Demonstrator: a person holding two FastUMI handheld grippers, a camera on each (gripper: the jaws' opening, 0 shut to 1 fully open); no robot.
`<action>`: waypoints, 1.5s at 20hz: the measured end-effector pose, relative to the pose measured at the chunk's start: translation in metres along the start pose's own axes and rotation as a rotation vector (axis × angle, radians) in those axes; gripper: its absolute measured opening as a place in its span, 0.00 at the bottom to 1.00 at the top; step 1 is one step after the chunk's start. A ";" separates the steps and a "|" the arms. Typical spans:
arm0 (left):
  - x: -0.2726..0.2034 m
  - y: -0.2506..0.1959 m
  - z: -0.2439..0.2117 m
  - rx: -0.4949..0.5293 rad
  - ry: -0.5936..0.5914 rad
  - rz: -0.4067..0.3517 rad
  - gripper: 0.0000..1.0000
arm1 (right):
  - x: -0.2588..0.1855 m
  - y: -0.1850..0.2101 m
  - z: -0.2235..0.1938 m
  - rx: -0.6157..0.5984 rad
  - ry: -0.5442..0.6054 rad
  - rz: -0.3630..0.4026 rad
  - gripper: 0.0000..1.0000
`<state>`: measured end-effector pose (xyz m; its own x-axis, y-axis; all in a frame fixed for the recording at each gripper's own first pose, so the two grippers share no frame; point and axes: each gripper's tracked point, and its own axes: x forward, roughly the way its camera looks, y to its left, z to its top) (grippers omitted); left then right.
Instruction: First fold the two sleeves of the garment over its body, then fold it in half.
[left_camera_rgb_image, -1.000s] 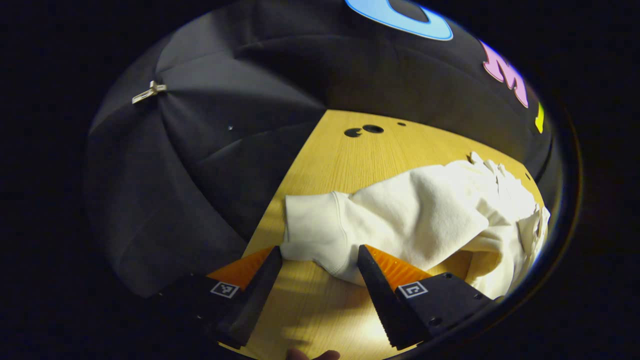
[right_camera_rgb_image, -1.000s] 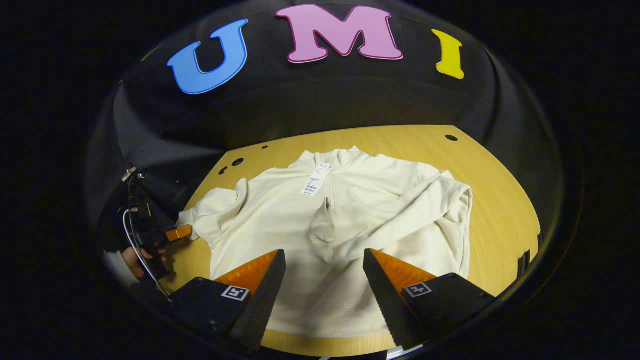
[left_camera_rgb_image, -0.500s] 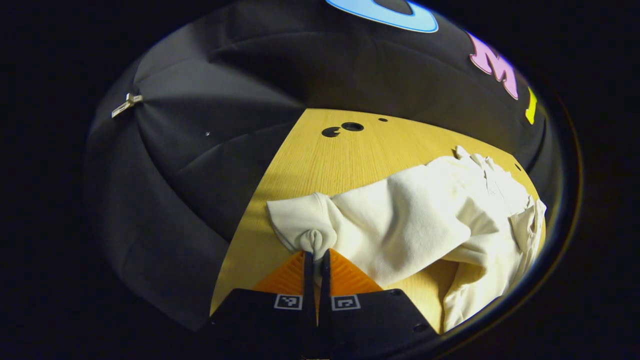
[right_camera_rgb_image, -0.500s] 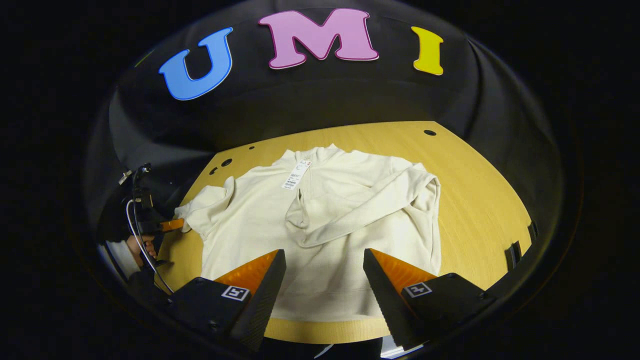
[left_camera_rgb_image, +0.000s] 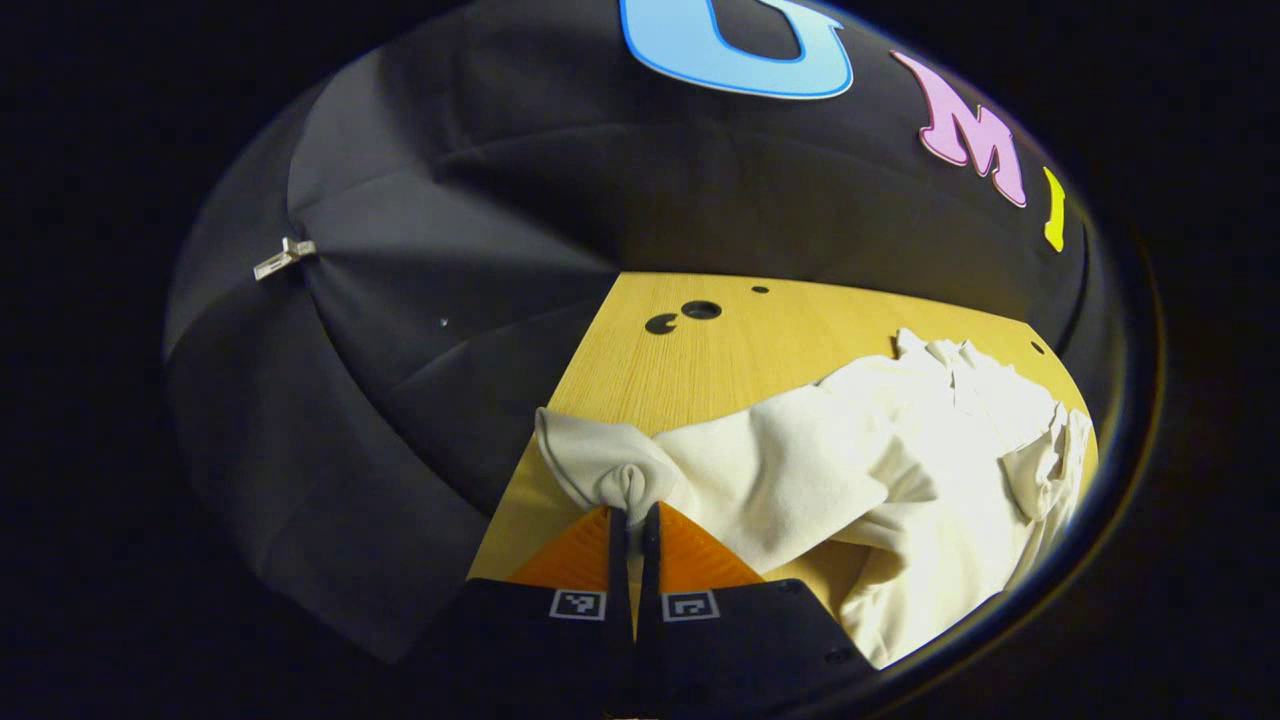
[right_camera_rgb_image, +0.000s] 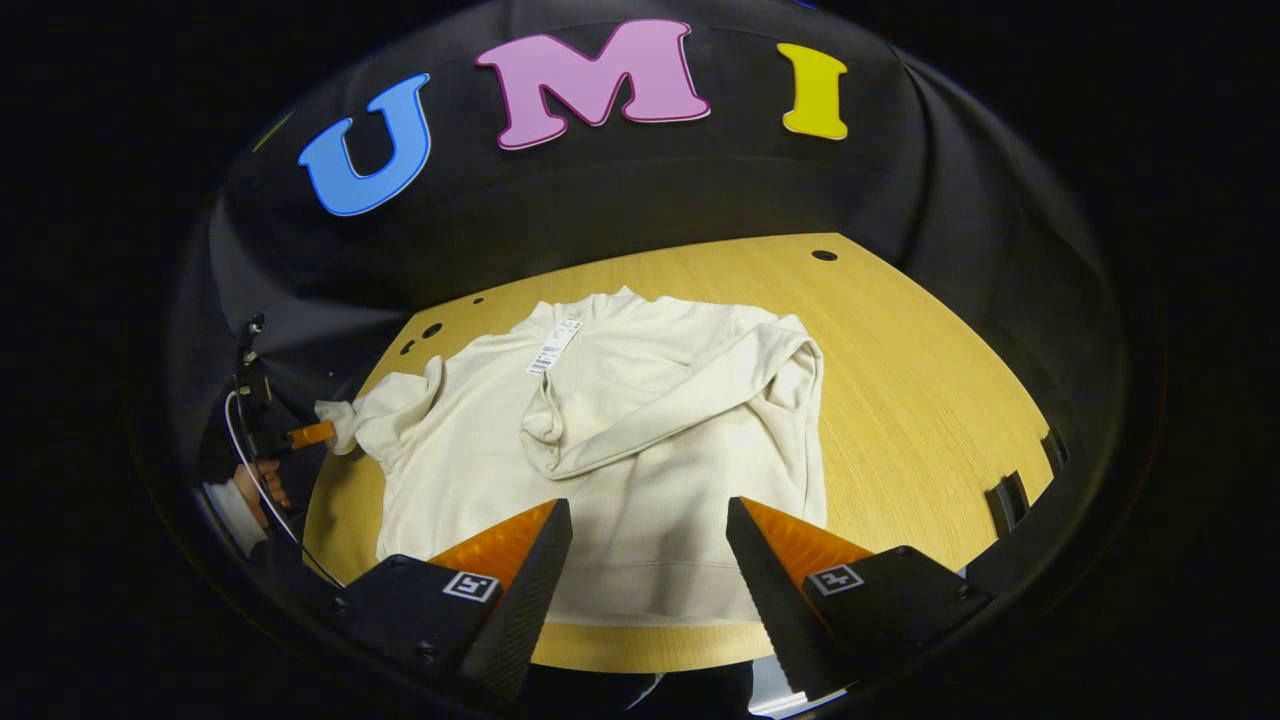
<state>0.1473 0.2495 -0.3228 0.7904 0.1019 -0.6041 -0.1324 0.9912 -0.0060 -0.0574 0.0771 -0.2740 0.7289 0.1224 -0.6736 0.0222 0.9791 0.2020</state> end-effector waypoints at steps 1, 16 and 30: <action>-0.008 -0.002 0.006 -0.005 -0.015 0.011 0.11 | -0.001 -0.006 -0.001 0.004 0.002 -0.001 0.95; -0.107 -0.217 0.084 0.103 -0.198 -0.214 0.06 | 0.011 -0.092 -0.001 0.049 0.049 -0.012 0.96; -0.064 -0.361 -0.007 0.270 -0.048 -0.201 0.06 | 0.033 -0.155 -0.020 0.070 0.146 0.018 0.96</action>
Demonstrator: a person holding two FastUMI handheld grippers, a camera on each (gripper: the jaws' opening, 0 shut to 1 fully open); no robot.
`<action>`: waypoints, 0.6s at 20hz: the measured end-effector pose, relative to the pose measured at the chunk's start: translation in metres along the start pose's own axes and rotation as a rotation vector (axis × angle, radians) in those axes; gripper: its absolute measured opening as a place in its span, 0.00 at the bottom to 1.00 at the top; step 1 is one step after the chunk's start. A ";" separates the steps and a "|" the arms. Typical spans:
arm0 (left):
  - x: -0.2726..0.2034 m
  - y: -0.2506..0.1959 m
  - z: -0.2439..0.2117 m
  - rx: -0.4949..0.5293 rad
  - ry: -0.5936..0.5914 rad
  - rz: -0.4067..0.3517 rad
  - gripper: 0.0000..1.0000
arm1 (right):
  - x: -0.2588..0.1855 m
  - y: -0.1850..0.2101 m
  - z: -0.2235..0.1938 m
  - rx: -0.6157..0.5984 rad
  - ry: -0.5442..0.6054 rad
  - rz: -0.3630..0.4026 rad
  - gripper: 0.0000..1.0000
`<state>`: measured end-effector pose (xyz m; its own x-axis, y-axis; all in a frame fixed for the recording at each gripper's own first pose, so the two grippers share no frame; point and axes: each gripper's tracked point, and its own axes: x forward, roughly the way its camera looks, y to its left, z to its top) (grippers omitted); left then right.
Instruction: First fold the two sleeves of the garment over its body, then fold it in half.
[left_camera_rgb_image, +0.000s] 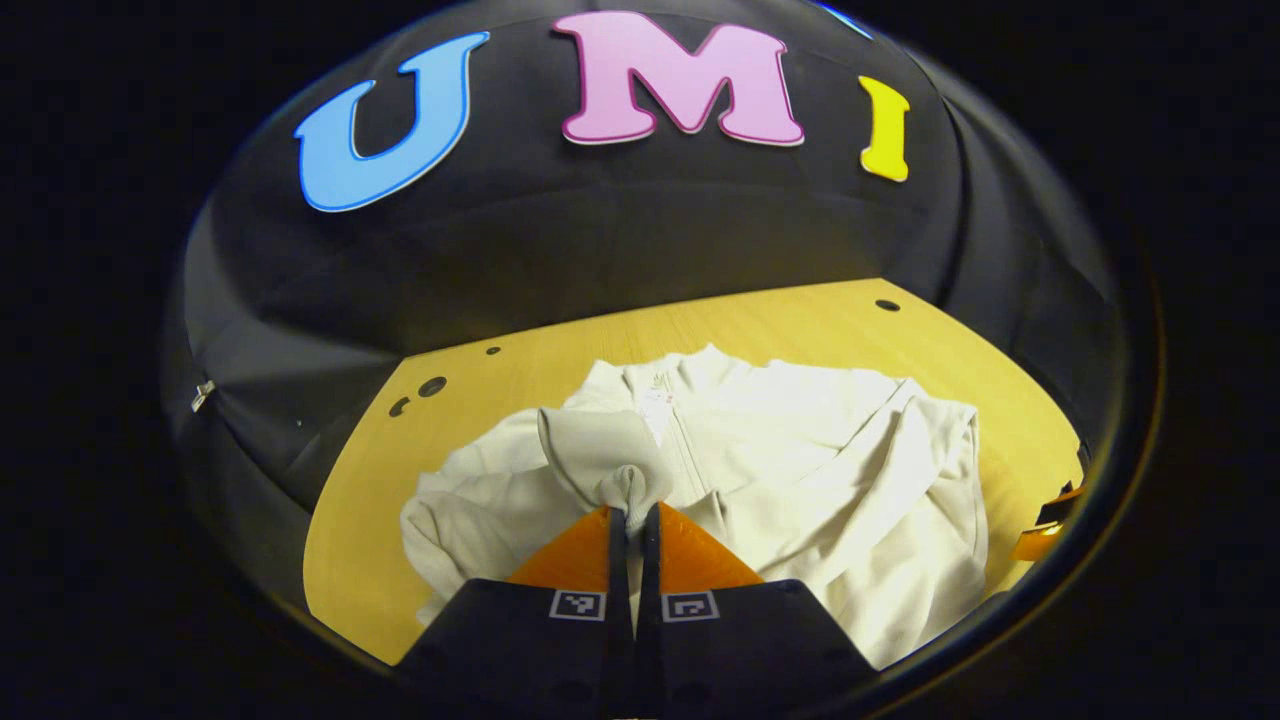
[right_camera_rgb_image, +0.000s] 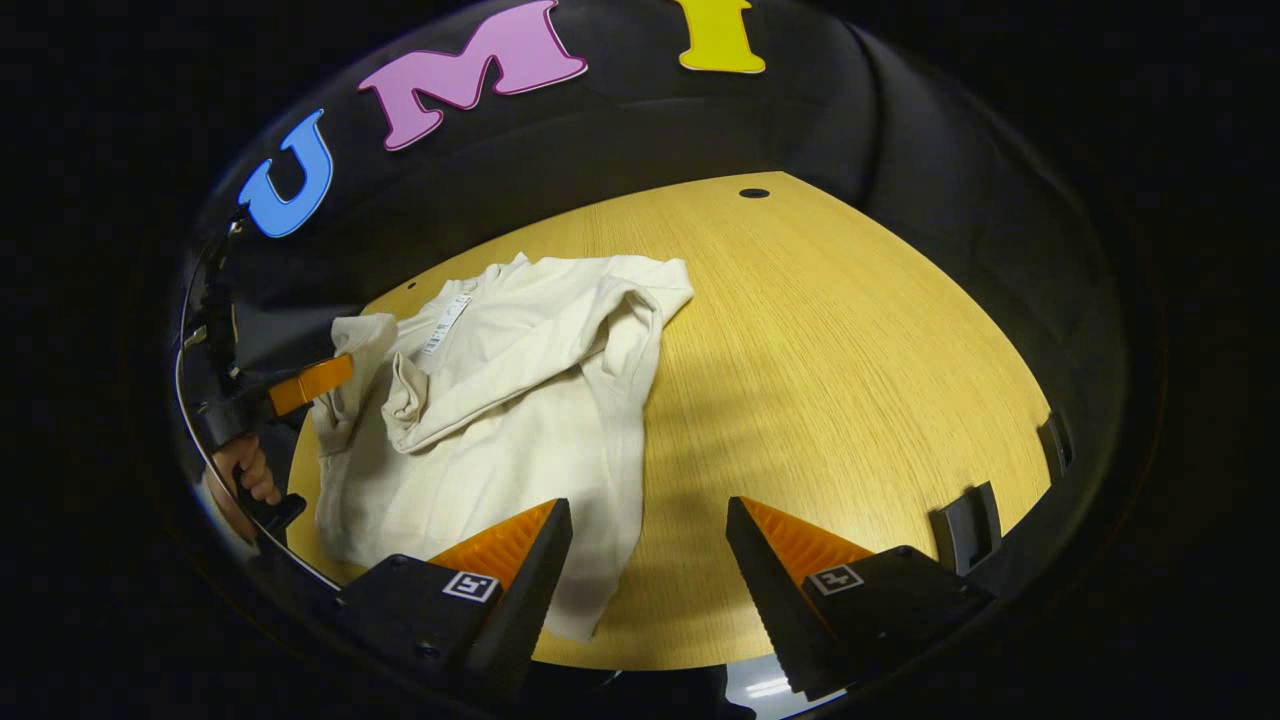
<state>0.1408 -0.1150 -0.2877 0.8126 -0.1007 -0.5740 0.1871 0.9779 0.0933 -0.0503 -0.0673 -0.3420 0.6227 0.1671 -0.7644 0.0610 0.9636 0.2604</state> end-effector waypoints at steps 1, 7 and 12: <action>0.005 -0.004 -0.003 0.008 0.006 0.011 0.06 | 0.002 -0.003 0.001 -0.003 0.004 0.004 0.96; 0.022 -0.015 -0.023 0.042 0.037 0.046 0.06 | 0.009 -0.014 0.008 -0.020 0.016 0.014 0.96; 0.025 -0.021 -0.023 0.063 0.045 0.027 0.41 | 0.010 -0.016 0.013 -0.020 0.015 0.015 0.96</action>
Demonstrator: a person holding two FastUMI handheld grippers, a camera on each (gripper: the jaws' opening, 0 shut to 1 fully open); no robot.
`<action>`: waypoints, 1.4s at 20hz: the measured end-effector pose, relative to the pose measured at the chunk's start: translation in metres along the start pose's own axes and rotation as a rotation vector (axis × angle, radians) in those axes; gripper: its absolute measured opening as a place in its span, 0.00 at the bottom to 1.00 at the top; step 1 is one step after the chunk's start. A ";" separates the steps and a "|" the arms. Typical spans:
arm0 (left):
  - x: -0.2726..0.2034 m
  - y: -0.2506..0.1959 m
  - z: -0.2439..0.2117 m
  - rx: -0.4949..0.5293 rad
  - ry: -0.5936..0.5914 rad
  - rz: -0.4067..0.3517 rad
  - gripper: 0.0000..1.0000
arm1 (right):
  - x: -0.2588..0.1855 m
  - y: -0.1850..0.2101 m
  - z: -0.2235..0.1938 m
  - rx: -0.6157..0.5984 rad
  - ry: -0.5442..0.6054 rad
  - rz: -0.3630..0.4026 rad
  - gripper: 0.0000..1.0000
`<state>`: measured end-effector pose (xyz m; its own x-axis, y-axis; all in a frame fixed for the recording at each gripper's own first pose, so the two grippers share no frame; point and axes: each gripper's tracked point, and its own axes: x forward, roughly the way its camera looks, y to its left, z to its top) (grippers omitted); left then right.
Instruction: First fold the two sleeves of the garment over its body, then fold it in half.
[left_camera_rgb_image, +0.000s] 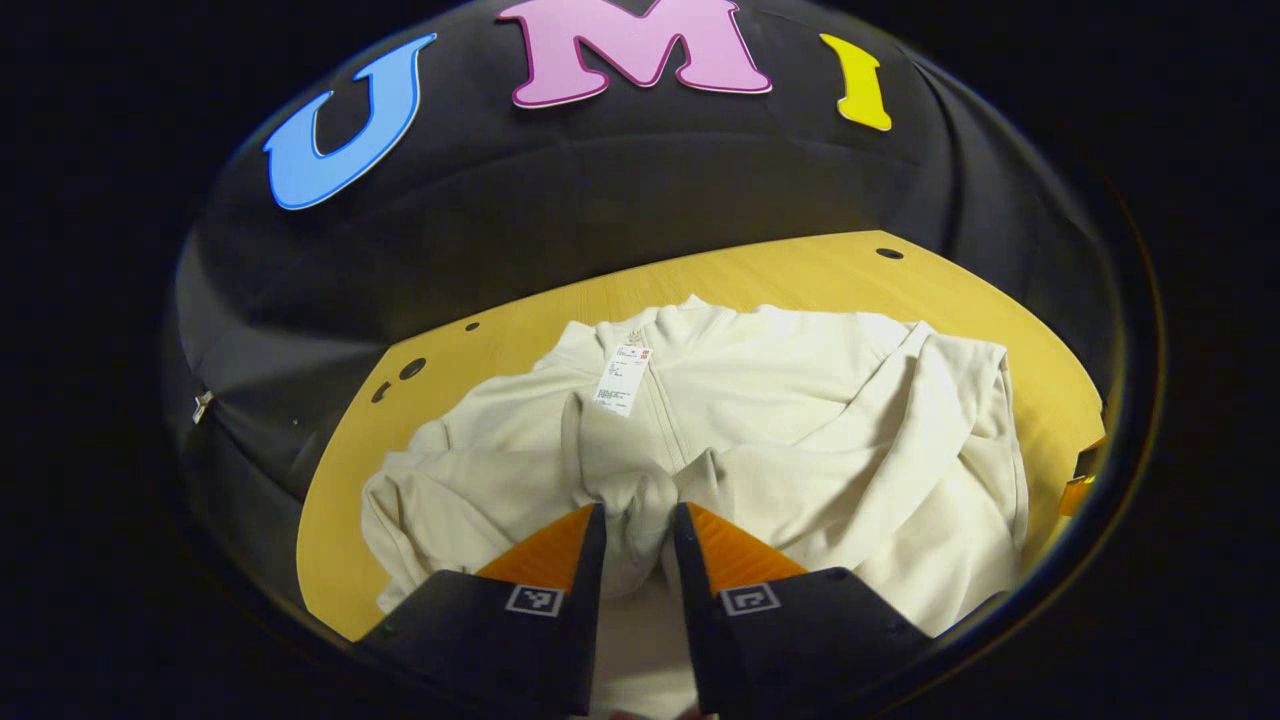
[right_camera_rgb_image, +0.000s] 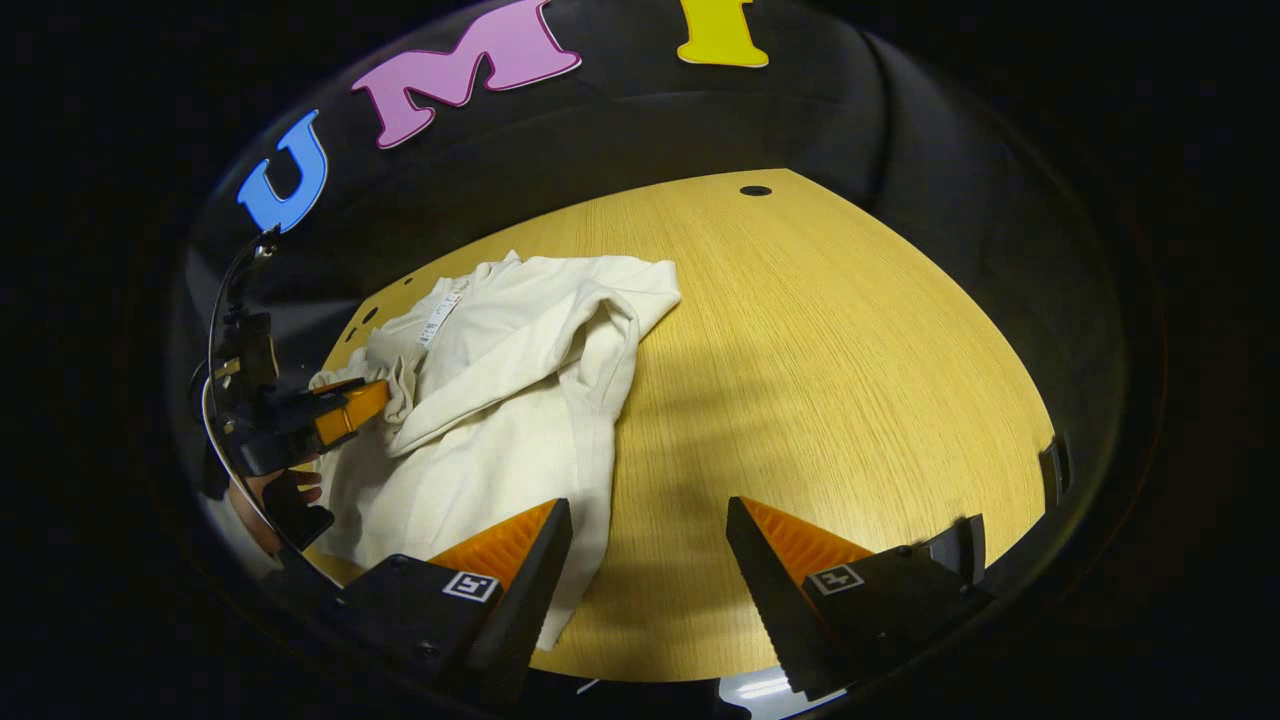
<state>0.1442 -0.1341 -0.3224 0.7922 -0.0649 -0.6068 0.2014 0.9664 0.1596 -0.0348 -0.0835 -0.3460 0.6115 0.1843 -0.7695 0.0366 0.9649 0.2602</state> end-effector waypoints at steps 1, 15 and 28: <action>-0.001 0.000 0.002 0.006 -0.007 0.001 0.56 | 0.002 0.001 0.002 0.002 -0.001 0.003 0.96; -0.088 0.051 -0.045 -0.070 0.006 -0.075 0.80 | -0.011 0.046 -0.026 -0.025 0.005 0.033 0.96; -0.144 0.117 -0.157 -0.187 0.186 0.013 0.80 | -0.020 0.071 -0.086 -0.004 0.069 0.006 0.96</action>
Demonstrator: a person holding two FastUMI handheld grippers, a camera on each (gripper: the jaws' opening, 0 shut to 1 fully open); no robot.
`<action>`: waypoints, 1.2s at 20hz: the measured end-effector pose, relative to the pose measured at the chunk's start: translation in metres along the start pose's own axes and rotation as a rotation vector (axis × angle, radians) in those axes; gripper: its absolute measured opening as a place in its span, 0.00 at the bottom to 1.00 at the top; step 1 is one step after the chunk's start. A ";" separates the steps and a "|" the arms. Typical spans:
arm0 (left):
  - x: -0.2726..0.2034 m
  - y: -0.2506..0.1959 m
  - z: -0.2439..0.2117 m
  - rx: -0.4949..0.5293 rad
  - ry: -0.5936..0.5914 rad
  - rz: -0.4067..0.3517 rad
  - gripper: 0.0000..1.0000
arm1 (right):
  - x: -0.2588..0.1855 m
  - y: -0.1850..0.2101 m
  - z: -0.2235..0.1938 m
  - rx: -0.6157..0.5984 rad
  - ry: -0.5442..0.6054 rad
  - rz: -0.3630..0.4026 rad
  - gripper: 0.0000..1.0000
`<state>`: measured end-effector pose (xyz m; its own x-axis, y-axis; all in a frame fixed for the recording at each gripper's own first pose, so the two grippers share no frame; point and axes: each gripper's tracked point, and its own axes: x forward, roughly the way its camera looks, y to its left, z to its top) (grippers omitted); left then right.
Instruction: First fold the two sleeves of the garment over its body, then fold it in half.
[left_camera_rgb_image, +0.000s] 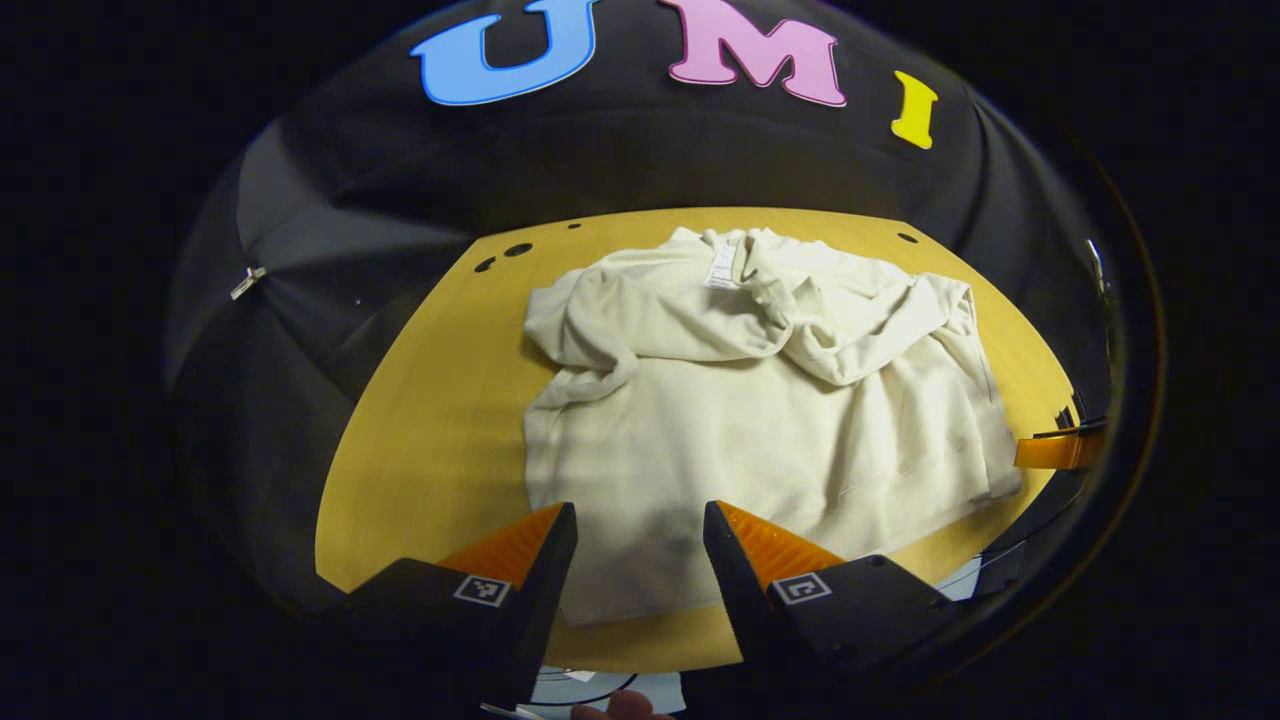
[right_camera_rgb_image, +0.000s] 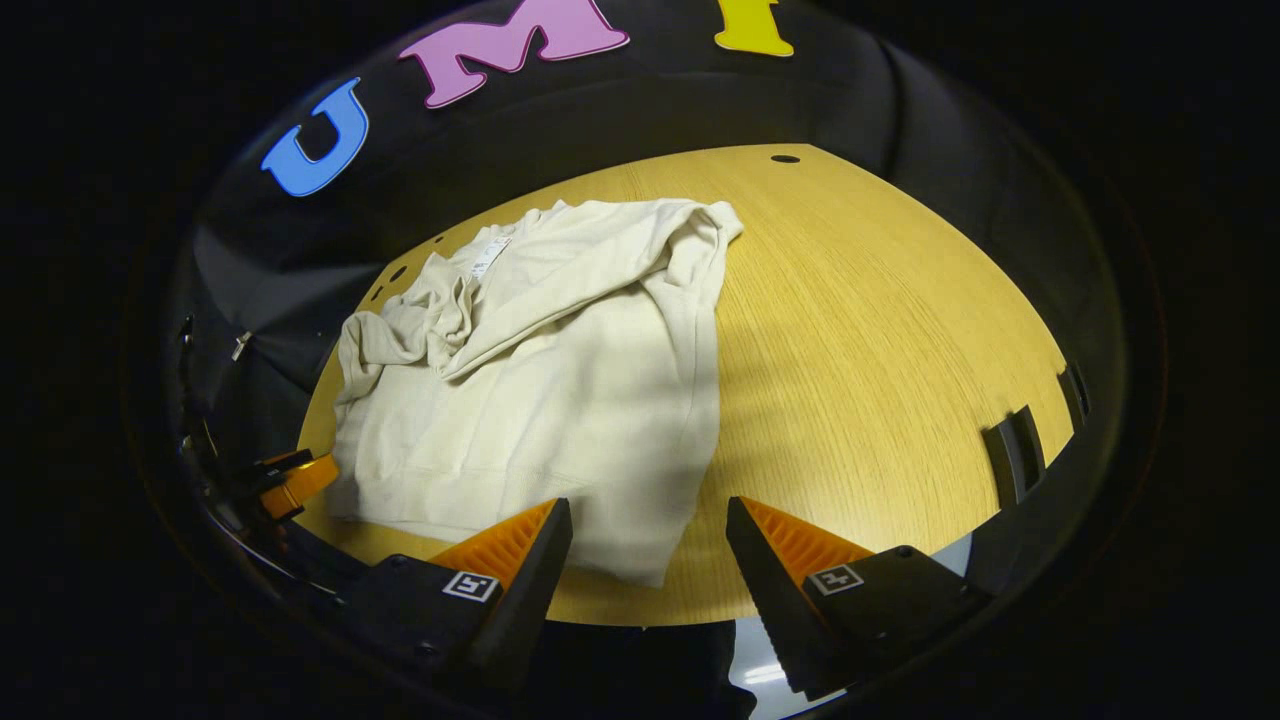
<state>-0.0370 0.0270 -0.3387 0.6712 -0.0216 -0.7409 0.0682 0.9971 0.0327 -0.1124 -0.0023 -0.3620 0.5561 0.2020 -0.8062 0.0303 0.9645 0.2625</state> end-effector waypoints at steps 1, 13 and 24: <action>0.001 0.005 -0.007 -0.019 0.015 0.011 0.80 | 0.000 0.000 -0.003 -0.003 0.006 -0.005 0.96; 0.026 0.014 -0.040 -0.085 0.118 -0.003 0.78 | 0.030 0.003 -0.007 -0.103 0.052 -0.056 0.96; 0.033 -0.011 -0.035 0.076 0.138 -0.151 0.19 | 0.040 0.036 -0.010 -0.290 0.059 -0.084 0.17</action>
<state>-0.0415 0.0178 -0.3865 0.5422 -0.1555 -0.8258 0.2193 0.9748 -0.0395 -0.0975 0.0422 -0.3903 0.5122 0.1206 -0.8504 -0.1690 0.9849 0.0379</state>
